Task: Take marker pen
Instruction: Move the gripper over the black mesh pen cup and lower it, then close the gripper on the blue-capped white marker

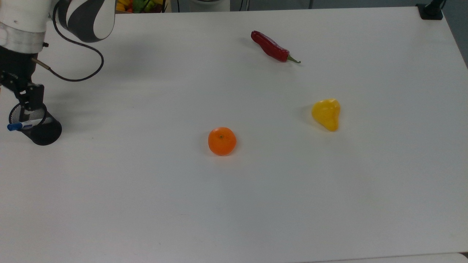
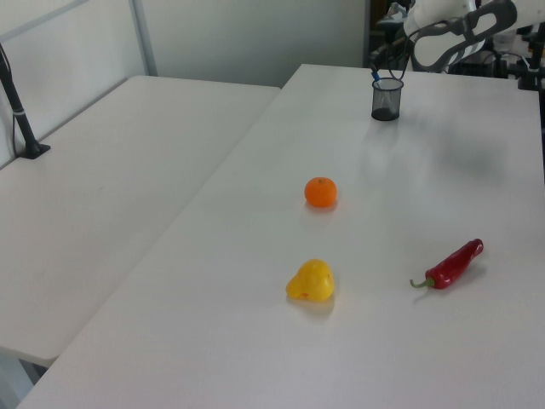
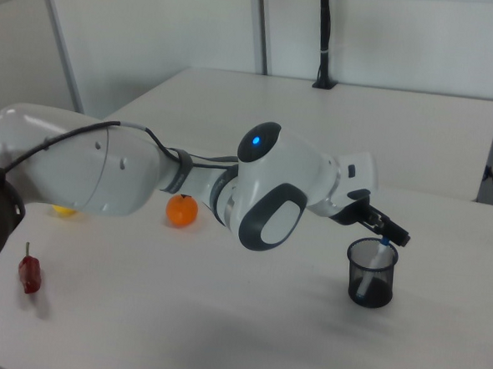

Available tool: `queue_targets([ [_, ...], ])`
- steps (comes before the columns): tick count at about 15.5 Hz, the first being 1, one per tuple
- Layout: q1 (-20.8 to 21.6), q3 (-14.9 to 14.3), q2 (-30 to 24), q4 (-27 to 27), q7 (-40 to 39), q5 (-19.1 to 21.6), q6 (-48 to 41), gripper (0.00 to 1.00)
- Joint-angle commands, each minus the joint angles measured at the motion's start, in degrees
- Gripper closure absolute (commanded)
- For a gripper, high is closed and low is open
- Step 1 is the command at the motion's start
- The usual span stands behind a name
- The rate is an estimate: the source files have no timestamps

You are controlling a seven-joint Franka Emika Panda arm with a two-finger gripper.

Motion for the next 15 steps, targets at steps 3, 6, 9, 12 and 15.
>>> queue_targets([
  [3,-2.3,1.0,4.1,4.2,0.8,0.8,3.2,0.14],
  [6,-2.6,1.4,5.0,4.8,0.8,0.8,3.3,0.21],
  [9,-2.8,2.8,5.6,5.6,0.8,0.8,3.3,0.25],
  [12,-3.0,3.2,5.6,5.5,0.8,0.8,3.2,0.25],
  [15,-2.9,3.5,5.6,5.4,0.4,0.8,3.2,0.32],
])
